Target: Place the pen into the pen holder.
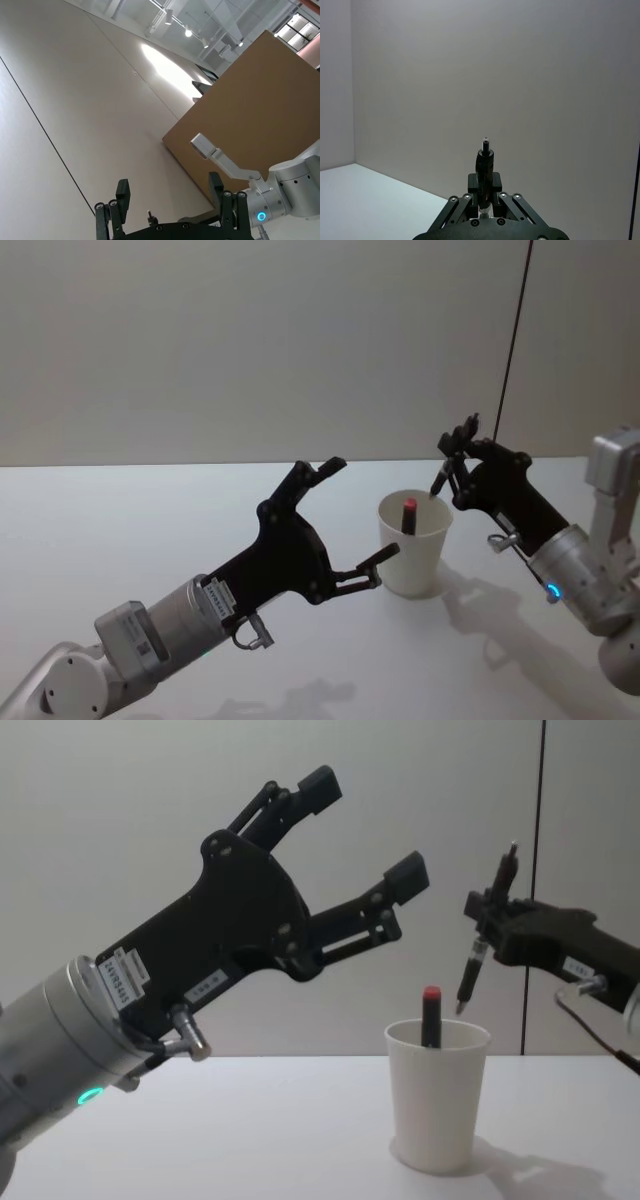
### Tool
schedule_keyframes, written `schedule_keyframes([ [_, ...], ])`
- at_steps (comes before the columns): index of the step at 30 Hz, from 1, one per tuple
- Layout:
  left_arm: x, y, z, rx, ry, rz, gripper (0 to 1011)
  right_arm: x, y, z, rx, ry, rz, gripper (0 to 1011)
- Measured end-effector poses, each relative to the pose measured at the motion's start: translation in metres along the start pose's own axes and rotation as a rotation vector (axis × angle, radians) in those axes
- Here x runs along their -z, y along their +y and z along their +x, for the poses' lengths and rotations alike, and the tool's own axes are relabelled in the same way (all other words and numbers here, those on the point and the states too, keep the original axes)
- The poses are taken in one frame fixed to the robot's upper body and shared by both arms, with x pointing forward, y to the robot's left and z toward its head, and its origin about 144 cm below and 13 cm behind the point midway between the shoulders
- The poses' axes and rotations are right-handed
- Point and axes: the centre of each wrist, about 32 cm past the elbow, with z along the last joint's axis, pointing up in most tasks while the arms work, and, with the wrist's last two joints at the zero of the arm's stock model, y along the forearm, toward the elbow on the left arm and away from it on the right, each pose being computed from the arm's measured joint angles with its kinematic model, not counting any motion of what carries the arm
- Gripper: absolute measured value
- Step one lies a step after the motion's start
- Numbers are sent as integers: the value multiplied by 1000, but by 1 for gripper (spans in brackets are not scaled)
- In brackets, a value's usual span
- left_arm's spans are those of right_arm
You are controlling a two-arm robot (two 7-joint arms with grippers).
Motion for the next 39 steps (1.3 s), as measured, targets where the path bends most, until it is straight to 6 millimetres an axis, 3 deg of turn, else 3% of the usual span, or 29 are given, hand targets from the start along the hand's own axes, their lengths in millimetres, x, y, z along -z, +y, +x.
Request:
schedule_keyframes([
  [9, 0, 0, 0, 0, 0, 0, 1003, 2, 8, 0, -11, 13, -53, 135],
  [11, 0, 0, 0, 0, 0, 0, 1003, 3, 9, 0, -14, 14, -60, 173],
  [35, 0, 0, 0, 0, 0, 0, 1003, 2, 15, -1, -34, 22, -93, 917],
  [39, 0, 0, 0, 0, 0, 0, 1003, 2, 15, -2, -35, 22, -88, 1001],
])
